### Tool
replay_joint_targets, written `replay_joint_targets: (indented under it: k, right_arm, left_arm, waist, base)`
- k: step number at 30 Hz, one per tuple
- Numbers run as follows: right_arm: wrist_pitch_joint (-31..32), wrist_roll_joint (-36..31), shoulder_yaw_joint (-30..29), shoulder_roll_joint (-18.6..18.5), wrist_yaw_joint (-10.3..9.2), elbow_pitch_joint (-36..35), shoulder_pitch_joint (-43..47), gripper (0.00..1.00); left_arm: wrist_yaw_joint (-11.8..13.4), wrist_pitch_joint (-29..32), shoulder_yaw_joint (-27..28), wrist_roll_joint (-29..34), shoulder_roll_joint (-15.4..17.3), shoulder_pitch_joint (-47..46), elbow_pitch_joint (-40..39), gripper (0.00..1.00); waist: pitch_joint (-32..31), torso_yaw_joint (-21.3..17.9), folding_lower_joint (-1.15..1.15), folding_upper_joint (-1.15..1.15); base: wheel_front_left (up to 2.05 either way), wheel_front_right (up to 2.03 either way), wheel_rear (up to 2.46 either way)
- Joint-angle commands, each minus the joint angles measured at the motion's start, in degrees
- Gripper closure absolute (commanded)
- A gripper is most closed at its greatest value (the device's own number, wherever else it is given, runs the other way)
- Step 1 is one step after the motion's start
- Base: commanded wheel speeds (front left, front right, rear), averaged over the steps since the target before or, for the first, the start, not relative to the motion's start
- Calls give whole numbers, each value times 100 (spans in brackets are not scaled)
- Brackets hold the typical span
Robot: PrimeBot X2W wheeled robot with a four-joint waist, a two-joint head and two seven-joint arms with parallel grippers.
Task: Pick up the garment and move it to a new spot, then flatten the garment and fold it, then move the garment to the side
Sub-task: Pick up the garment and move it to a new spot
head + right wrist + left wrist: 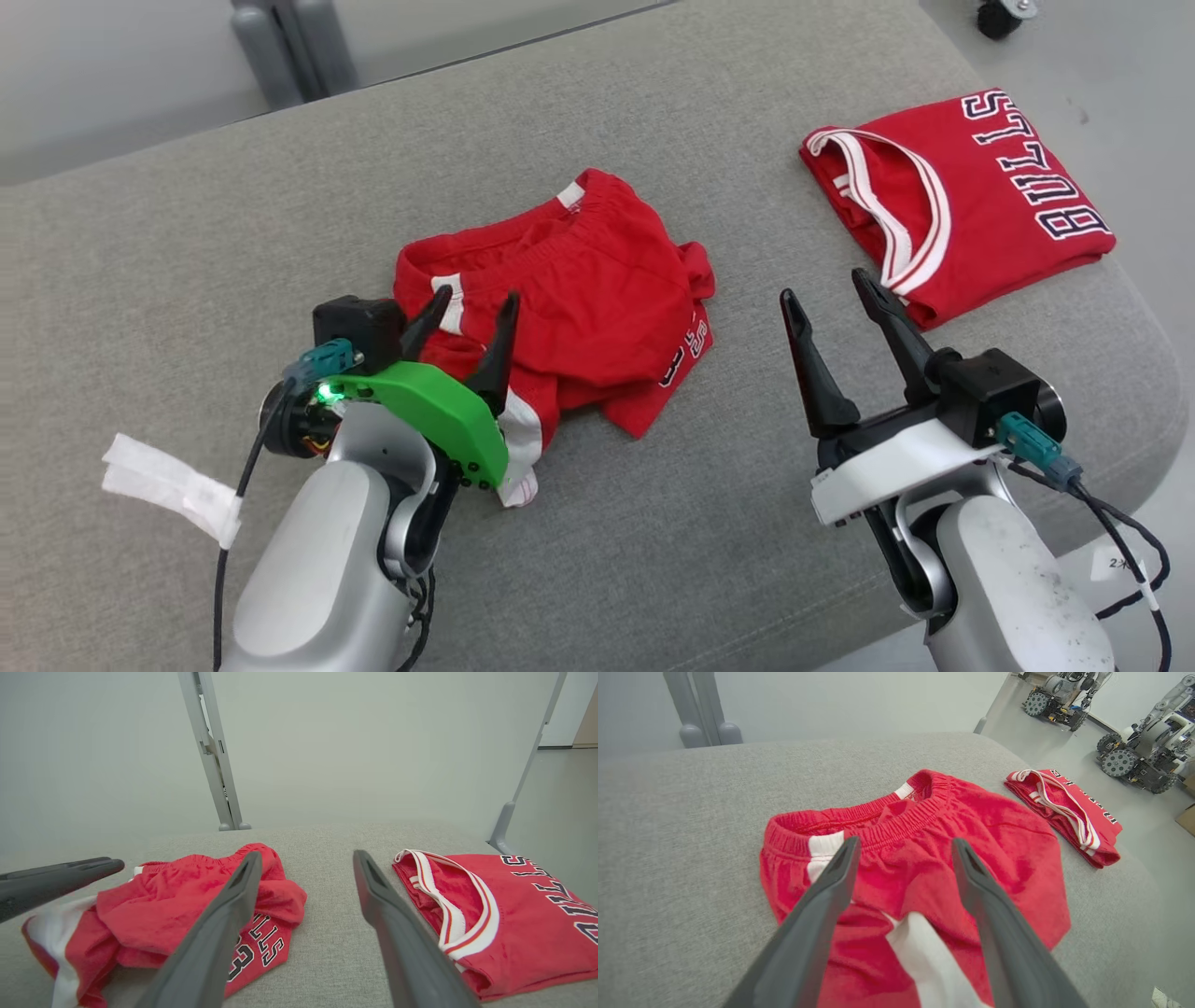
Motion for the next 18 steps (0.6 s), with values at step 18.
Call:
replay_joint_targets:
  k: [18]
  right_arm:
    - [265, -104, -464, -192, -9, -87, 474, 0]
  left_arm:
    - [128, -2120, 985, 72, 426, 1427, -532, 0]
  waist:
    - [-880, 1084, 0, 0]
  base:
    - [0, 0, 0]
